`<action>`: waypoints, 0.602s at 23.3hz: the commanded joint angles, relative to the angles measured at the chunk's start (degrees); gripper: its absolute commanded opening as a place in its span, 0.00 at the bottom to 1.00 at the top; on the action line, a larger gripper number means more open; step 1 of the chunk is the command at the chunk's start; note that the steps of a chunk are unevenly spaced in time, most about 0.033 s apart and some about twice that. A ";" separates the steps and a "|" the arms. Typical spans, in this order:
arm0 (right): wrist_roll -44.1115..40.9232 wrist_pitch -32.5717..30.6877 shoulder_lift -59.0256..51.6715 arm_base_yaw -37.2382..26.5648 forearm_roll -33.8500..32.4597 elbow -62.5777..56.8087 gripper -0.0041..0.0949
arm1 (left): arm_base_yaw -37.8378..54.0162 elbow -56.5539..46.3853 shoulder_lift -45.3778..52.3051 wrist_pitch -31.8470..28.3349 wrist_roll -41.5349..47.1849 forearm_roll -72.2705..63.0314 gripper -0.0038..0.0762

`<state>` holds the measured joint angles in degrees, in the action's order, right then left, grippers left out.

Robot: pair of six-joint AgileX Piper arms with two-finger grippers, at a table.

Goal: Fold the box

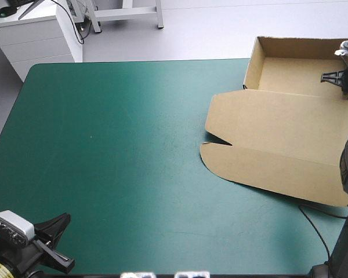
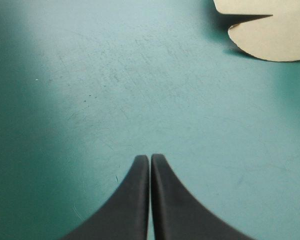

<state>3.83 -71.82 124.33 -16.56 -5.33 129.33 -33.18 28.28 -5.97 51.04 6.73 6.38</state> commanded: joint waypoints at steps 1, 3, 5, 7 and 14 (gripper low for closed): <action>0.11 0.36 -0.10 -0.65 -0.16 1.24 0.02 | -0.29 1.37 -0.96 -4.23 0.21 0.21 0.04; 0.66 0.36 2.54 -0.65 -2.23 1.24 0.02 | -0.29 1.37 -0.96 -4.23 0.21 0.21 0.04; 0.54 0.36 4.17 -0.65 -5.08 1.24 0.02 | -0.29 1.37 -0.96 -4.23 0.21 0.34 0.04; 0.69 0.36 4.59 -0.73 -5.12 1.00 0.02 | -0.29 1.37 -0.96 -4.23 0.21 0.73 0.04; 2.70 0.23 4.26 -2.92 1.32 0.61 0.36 | -0.29 1.37 -0.96 -4.23 0.04 0.62 0.04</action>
<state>5.32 -70.88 131.70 -17.84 -4.69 129.17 -33.18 28.28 -5.97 51.04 6.73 6.57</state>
